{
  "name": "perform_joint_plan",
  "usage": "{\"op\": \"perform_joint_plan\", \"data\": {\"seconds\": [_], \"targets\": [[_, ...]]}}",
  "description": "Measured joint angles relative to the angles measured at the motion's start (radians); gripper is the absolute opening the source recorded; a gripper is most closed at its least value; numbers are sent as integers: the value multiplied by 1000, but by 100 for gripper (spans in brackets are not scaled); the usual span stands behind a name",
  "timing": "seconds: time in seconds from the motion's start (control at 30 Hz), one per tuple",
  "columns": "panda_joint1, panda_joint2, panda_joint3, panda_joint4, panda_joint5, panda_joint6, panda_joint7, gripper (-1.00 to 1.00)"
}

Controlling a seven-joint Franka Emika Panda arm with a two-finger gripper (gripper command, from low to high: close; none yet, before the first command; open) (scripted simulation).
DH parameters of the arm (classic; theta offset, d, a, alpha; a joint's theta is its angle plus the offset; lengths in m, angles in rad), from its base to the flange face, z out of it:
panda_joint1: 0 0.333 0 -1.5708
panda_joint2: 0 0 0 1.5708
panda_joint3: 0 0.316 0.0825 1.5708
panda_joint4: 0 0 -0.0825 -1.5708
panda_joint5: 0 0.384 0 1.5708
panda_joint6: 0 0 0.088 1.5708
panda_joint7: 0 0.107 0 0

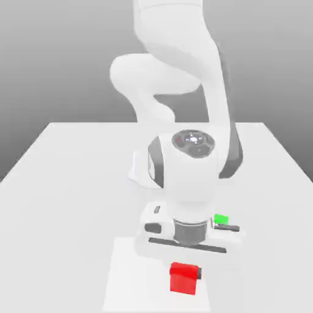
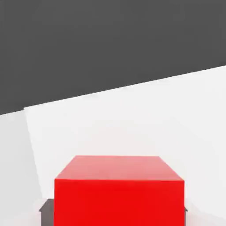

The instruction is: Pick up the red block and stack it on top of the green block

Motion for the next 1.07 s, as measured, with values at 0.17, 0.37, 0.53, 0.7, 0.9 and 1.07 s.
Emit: {"op": "perform_joint_plan", "data": {"seconds": [0.17,0.37,0.53,0.7,0.9,1.07], "targets": [[-26,-159,40,-25,68,-133,-51,-100],[80,-348,112,-158,166,-189,-246,-100],[177,-500,122,-286,239,-211,-423,-100],[283,-613,123,-402,273,-207,-562,-100],[248,-439,147,-406,201,-28,-525,-100],[236,-346,141,-405,143,61,-486,100]]}}
